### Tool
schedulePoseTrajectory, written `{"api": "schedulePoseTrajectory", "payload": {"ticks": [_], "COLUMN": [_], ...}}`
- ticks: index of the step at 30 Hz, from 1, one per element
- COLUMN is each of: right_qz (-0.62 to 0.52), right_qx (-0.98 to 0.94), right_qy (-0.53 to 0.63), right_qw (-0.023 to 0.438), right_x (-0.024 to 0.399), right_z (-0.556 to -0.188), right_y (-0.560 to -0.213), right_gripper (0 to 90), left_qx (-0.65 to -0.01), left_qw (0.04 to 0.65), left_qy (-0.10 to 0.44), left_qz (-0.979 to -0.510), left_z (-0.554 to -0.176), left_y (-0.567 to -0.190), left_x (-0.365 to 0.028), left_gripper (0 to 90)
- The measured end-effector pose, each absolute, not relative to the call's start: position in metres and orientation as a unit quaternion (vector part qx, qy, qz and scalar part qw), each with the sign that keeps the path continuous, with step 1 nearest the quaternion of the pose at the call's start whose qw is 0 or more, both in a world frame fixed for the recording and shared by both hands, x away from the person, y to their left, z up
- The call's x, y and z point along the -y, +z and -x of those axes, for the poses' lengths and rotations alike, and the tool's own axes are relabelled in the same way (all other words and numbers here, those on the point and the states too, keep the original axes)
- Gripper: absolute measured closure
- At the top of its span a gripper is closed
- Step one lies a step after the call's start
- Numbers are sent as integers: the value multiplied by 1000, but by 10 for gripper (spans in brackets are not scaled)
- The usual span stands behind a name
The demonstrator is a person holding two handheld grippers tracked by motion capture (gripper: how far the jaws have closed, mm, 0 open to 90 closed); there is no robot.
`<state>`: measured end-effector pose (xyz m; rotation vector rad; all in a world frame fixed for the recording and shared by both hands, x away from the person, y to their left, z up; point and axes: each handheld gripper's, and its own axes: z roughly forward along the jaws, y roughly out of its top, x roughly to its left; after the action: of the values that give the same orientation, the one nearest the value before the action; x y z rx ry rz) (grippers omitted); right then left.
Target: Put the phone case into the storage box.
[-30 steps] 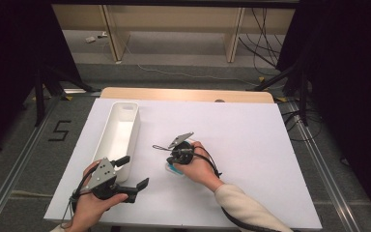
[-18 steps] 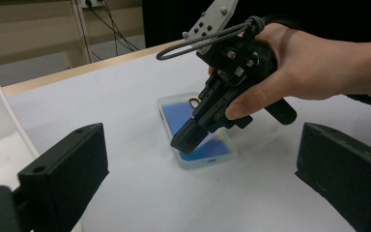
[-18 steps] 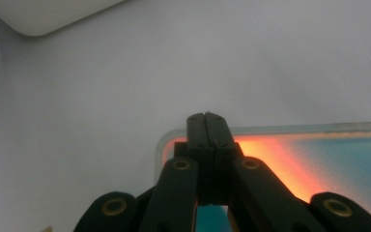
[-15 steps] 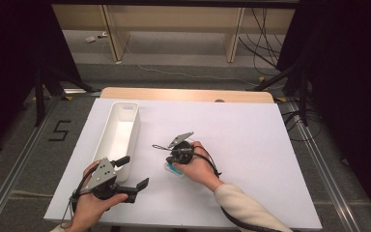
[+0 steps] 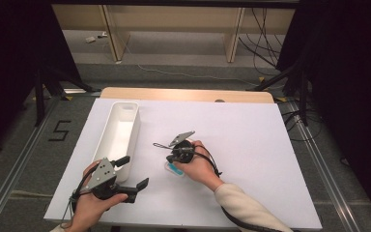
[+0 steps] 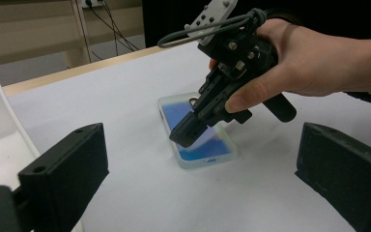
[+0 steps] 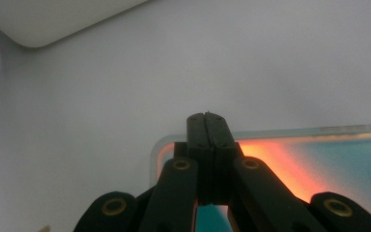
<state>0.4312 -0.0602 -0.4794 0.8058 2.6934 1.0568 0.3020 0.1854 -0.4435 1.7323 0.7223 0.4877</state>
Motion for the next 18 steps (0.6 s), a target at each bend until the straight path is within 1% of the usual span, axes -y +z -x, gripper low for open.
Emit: {"api": "schedulePoseTrajectory", "payload": {"ticks": [2, 4, 5, 6, 10, 12, 14, 18], "right_qz": [-278, -278, -273, -277, -298, -308, -311, -320], "right_qx": [-889, -884, -882, -880, -863, -857, -845, -816], "right_qy": [359, 368, 375, 377, 398, 404, 427, 470], "right_qw": [62, 72, 83, 81, 88, 85, 88, 106], "right_x": [62, 64, 66, 68, 79, 86, 96, 114], "right_z": [-431, -432, -433, -434, -434, -434, -433, -426], "right_y": [-476, -474, -474, -471, -461, -454, -447, -433], "right_gripper": [900, 900, 885, 859, 728, 662, 570, 421], "left_qx": [-305, -305, -306, -306, -307, -306, -306, -308], "left_qw": [565, 565, 565, 565, 565, 565, 569, 565], "left_qy": [208, 208, 208, 209, 207, 207, 206, 206], "left_qz": [-738, -738, -737, -737, -737, -737, -735, -737], "left_z": [-302, -302, -302, -302, -302, -302, -302, -302], "left_y": [-443, -443, -443, -443, -444, -443, -444, -444], "left_x": [-186, -186, -186, -186, -186, -186, -186, -186], "left_gripper": [36, 36, 36, 36, 37, 38, 38, 37]}}
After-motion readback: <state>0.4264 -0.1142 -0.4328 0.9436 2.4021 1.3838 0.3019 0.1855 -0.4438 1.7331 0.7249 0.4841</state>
